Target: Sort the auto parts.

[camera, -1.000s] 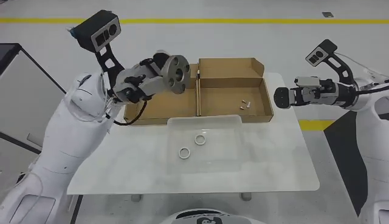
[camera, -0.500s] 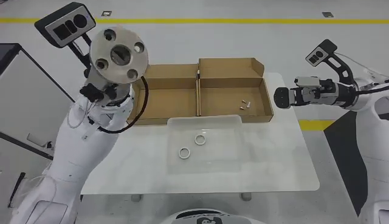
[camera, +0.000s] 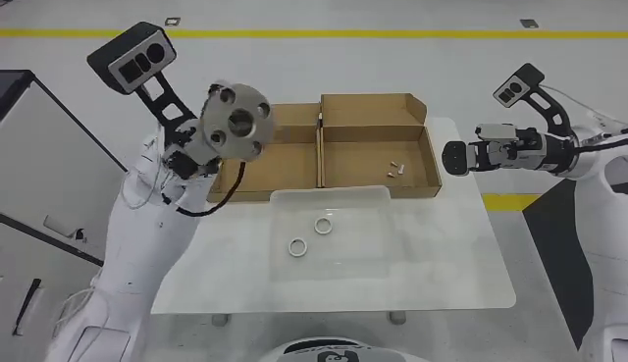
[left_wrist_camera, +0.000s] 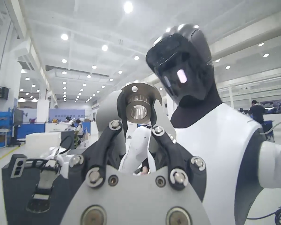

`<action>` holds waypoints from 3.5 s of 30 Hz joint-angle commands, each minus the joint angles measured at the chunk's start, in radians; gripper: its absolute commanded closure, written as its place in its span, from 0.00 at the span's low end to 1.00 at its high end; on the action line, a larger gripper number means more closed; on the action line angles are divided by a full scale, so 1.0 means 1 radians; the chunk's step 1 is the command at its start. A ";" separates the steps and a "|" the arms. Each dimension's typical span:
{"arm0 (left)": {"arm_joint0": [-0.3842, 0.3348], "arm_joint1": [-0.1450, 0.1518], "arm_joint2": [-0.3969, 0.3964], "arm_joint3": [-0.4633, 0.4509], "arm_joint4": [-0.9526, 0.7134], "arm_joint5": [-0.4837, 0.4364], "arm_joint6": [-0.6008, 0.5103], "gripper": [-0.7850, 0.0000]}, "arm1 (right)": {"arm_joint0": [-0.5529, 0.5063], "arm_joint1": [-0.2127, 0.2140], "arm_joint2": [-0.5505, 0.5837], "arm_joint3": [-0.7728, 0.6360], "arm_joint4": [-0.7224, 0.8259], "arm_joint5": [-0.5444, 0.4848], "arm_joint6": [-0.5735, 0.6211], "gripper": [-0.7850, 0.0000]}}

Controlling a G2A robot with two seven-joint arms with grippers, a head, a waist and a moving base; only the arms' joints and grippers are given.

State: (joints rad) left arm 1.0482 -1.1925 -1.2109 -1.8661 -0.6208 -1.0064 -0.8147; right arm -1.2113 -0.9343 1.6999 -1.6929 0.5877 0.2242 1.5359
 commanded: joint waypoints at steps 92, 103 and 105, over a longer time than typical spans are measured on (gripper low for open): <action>-0.020 0.013 -0.186 0.120 0.707 0.473 -0.155 1.00 | 0.000 0.000 0.000 0.000 0.000 0.000 0.000 0.00; -0.041 0.052 -0.182 0.144 0.923 0.527 -0.402 1.00 | 0.000 0.000 0.000 0.000 0.000 0.000 0.000 0.00; -0.076 0.055 -0.160 0.178 0.960 0.519 -0.424 1.00 | 0.000 0.000 0.000 0.000 0.000 0.000 0.000 0.00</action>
State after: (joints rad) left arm 0.9902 -1.1384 -1.3815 -1.7065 0.3234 -0.4845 -1.2293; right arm -1.2113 -0.9343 1.6999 -1.6929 0.5877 0.2242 1.5359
